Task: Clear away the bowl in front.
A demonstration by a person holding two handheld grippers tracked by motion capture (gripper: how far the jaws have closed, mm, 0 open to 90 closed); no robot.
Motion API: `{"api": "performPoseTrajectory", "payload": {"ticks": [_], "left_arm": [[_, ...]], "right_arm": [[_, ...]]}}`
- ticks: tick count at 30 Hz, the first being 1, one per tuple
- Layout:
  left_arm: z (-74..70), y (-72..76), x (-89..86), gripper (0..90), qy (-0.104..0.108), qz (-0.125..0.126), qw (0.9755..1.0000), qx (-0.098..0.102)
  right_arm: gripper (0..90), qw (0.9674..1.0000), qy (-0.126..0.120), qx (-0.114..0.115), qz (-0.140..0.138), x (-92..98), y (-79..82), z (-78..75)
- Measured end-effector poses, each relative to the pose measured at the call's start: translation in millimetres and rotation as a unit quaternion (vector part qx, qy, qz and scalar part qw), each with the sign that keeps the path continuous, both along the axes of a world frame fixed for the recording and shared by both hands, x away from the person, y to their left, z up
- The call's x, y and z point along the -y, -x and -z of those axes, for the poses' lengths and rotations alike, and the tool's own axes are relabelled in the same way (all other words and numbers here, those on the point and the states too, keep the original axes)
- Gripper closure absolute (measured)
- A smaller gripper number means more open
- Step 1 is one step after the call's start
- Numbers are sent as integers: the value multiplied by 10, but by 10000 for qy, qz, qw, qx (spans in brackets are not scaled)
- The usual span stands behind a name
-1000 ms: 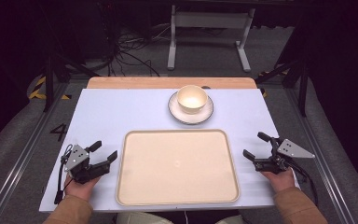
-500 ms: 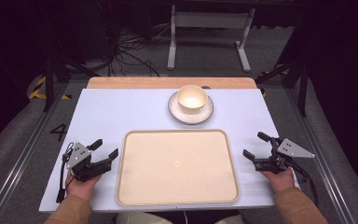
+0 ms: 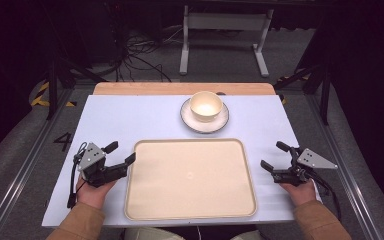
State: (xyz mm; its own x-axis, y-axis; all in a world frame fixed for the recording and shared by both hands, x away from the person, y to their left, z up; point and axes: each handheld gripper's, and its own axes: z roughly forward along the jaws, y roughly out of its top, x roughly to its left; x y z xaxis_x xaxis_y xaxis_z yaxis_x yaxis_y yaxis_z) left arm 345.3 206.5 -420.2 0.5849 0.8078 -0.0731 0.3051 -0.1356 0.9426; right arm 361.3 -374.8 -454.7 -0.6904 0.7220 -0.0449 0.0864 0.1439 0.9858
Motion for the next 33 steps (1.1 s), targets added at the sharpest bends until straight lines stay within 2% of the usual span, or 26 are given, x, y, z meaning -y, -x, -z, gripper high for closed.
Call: {"api": "performPoseTrajectory", "payload": {"ticks": [2,4,15,16,19,28,33], "left_arm": [[-36,-23,42,245,59,73,10000,-5],[-76,-42,80,245,-4,113,9999,19],[-252,-147,259,241,-18,325,9995,20],[-264,-163,277,239,1,365,9993,7],[-303,-228,352,231,265,577,9979,-134],[-393,-375,594,227,7,723,9973,-114],[-409,-448,686,229,0,723,9973,-161]], "right_arm": [[42,10000,1,0,-2,0,0,0],[42,10000,0,-4,-5,0,-1,0],[42,10000,0,-23,3,1,-2,-1],[42,10000,9,-15,6,2,-2,-1],[42,10000,5,-25,3,1,-3,-1],[42,10000,0,-25,2,2,-3,-1],[41,10000,3,-25,7,2,-1,-1]]}}
